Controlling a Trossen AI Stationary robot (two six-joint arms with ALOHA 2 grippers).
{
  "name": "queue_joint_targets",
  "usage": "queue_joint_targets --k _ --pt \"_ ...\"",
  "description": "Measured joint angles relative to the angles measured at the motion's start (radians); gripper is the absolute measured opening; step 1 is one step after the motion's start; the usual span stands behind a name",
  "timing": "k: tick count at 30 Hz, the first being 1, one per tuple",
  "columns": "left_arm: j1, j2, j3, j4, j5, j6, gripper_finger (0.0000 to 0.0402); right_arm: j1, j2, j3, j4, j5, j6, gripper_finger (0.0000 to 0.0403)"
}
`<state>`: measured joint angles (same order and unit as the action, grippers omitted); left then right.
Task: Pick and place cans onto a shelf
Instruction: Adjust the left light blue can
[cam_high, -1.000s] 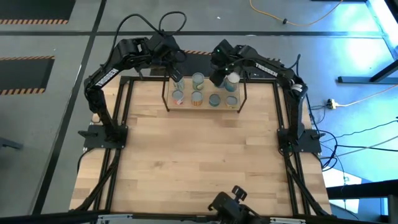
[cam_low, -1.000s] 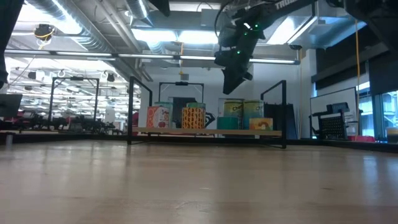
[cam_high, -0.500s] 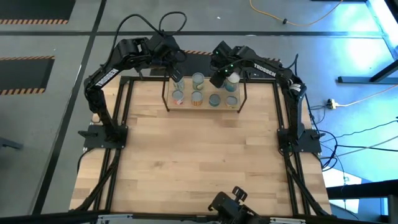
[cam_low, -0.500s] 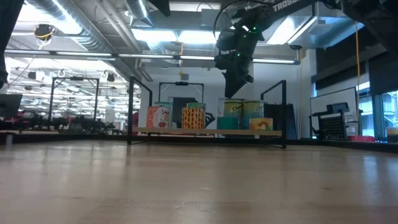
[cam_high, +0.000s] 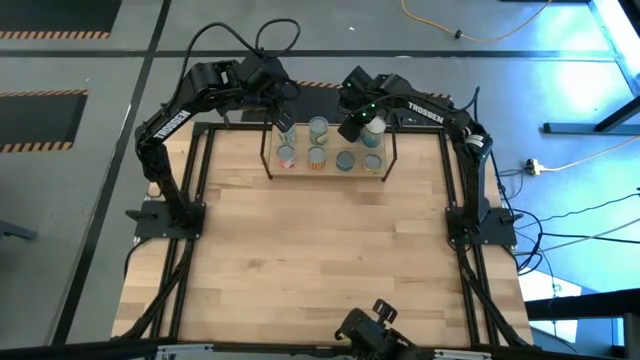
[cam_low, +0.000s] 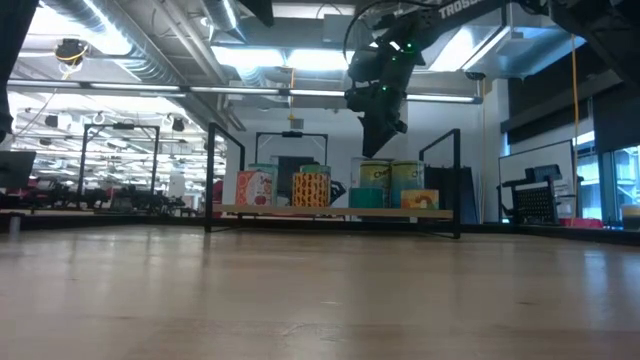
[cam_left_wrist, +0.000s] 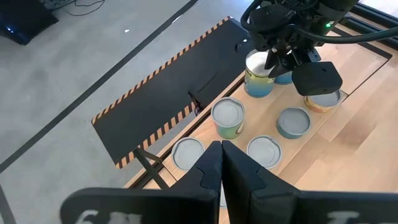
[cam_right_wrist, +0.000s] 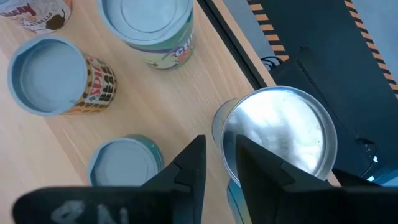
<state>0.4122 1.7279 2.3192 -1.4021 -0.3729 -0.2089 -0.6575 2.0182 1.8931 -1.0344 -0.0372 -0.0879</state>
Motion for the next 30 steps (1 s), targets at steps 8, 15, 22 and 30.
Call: queue_joint_targets --k 8,15,22,30 --pt "0.0 0.0 0.0 0.0 0.0 -0.001 0.0 -0.001 0.007 0.0 -0.003 0.0 -0.014 0.009" --pt "0.0 0.0 0.0 0.0 0.0 -0.001 0.0 -0.002 0.039 0.002 -0.015 0.004 -0.03 0.009" --pt "0.0 0.0 0.0 0.0 0.0 -0.001 0.0 -0.002 0.043 0.002 -0.008 0.004 -0.03 0.0084" --pt "0.0 0.0 0.0 0.0 0.0 -0.001 0.0 -0.002 0.044 0.002 -0.008 0.003 -0.034 0.001"
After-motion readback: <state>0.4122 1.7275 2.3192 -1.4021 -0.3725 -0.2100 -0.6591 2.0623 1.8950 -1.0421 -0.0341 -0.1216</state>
